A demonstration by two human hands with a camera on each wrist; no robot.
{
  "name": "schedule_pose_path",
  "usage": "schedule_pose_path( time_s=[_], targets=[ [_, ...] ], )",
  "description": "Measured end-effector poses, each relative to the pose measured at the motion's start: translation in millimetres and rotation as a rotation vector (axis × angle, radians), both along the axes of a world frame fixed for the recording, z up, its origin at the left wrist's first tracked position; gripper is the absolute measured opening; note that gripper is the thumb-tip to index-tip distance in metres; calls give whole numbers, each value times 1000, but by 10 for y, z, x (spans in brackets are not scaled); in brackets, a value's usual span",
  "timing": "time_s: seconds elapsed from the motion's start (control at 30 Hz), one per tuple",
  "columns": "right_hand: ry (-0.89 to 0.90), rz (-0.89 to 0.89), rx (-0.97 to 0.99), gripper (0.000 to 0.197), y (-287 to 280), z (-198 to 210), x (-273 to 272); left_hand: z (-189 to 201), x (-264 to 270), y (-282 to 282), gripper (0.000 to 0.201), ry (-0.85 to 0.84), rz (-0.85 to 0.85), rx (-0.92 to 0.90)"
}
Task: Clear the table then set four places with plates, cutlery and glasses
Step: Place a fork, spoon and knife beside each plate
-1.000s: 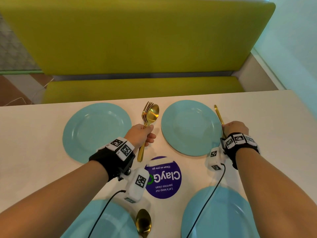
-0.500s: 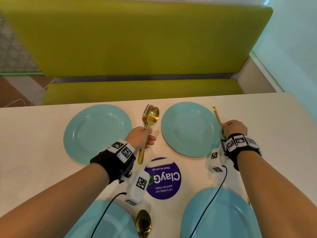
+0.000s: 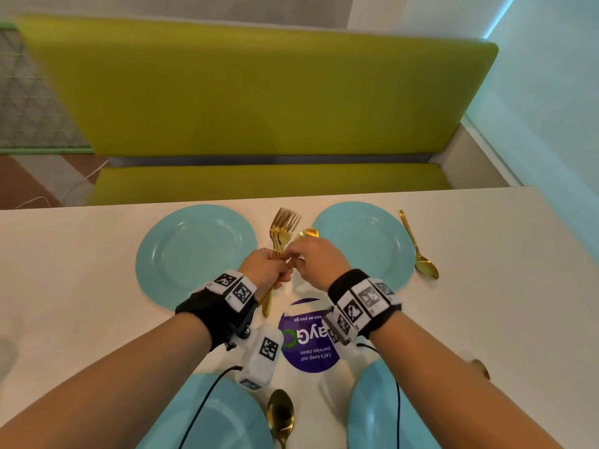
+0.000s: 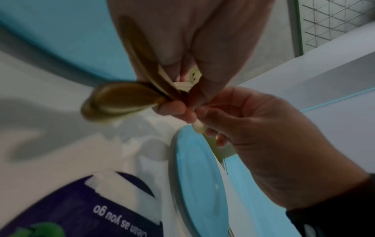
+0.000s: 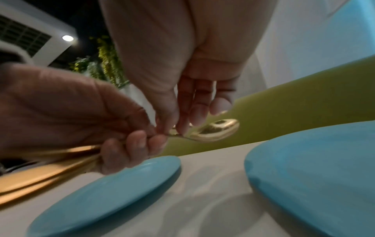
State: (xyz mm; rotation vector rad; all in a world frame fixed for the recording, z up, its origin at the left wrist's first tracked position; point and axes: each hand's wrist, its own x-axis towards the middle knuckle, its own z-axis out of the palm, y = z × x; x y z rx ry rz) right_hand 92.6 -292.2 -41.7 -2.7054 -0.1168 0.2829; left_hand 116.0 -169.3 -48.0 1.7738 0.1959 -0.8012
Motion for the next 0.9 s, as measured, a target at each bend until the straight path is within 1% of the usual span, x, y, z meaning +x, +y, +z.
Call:
schedule_pose_path(
  time_s=[0.07, 0.17, 0.27, 0.33, 0.4, 0.5, 0.57, 0.63, 0.8, 0.9],
  targets=[
    [2, 22, -39, 27, 87, 5, -44, 21, -21, 96, 22, 7, -46, 10],
    [38, 68, -137, 25, 163, -2, -107, 32, -57, 237, 14, 37, -89, 21],
    [109, 87, -138, 25, 243, -8, -175, 21, -134, 357, 10, 30, -126, 42],
    [122, 134, -166, 25, 324, 19, -230, 19, -203, 443, 14, 22, -150, 45],
    [107, 202, -225, 26, 410, 54, -282, 54, -257, 543, 9, 34, -162, 36],
    [102, 202, -266, 26, 530, 100, -328, 112, -254, 721, 23, 89, -86, 26],
    [123, 139, -257, 26, 585, 107, -324, 114, -215, 867, 27, 54, -27, 60],
    [146, 38, -192, 25, 611, 101, -302, 105, -169, 1039, 29, 13, 36, 82],
    [191, -321, 63, 21, 634, 1, -194, 80, -31, 1414, 13, -15, 184, 35],
    [237, -485, 86, 21, 626, -114, -61, 68, 32, 1530, 14, -39, 202, 24]
  ],
)
